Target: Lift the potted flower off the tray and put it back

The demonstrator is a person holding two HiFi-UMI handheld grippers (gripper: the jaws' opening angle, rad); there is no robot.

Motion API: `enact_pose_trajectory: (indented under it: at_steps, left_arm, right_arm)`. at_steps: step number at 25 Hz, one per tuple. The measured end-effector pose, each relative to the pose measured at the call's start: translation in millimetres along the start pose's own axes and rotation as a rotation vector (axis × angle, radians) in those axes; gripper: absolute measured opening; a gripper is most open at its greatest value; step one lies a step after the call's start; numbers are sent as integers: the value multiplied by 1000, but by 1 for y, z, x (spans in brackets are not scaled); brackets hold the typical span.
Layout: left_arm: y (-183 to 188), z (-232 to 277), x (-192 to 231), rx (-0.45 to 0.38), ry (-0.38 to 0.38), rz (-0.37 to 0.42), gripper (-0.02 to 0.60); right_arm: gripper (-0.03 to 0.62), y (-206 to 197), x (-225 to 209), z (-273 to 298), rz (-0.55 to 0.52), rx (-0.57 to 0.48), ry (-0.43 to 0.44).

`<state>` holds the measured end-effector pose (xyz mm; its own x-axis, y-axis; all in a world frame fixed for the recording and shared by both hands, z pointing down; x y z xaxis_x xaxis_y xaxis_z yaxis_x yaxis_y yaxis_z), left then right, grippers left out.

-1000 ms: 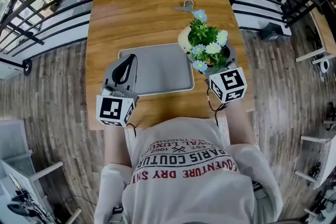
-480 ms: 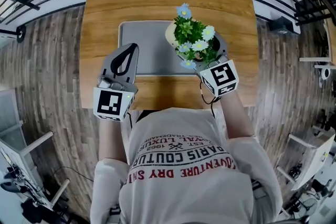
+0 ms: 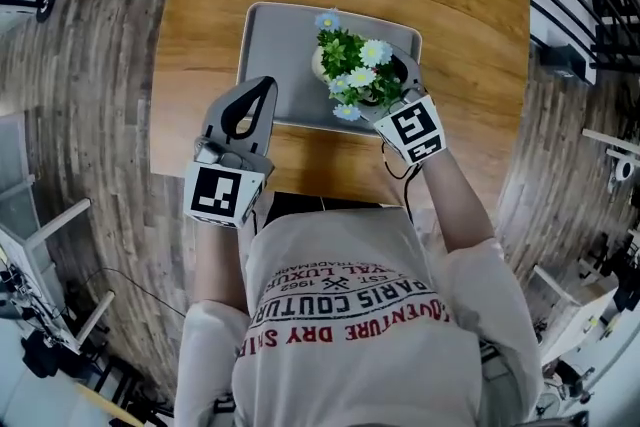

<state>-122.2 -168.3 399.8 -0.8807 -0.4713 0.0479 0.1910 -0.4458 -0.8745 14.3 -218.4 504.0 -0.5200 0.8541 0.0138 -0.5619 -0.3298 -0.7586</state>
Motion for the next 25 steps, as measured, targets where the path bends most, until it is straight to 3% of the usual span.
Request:
enact_pose_trajectory:
  at_steps: [5, 9, 18, 25]
  left_arm:
    - [-15, 5, 9, -9, 36, -53, 12]
    - [-35, 4, 12, 36, 57, -76, 12]
    - [-65, 4, 9, 87, 64, -100, 12]
    - [-57, 8, -6, 66, 51, -102, 12]
  right_arm:
    - [479, -16, 9, 35, -31, 52, 82]
    - [479, -31, 11, 53, -37, 83, 107]
    - [477, -32, 9, 68, -53, 28, 150]
    - [477, -38, 5, 64, -50, 11, 150]
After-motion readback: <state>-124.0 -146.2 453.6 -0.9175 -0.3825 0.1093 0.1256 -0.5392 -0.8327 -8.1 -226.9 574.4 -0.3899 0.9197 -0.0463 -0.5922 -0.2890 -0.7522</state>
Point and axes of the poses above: the fingertips, and each gripper's own axes: z forward along the fingers, x to its left, y out of its top, the point moved 2 cm from there along -z, backward along the fingers, and after that the axes turned 11 degrees about x, right-handed, at the moved point
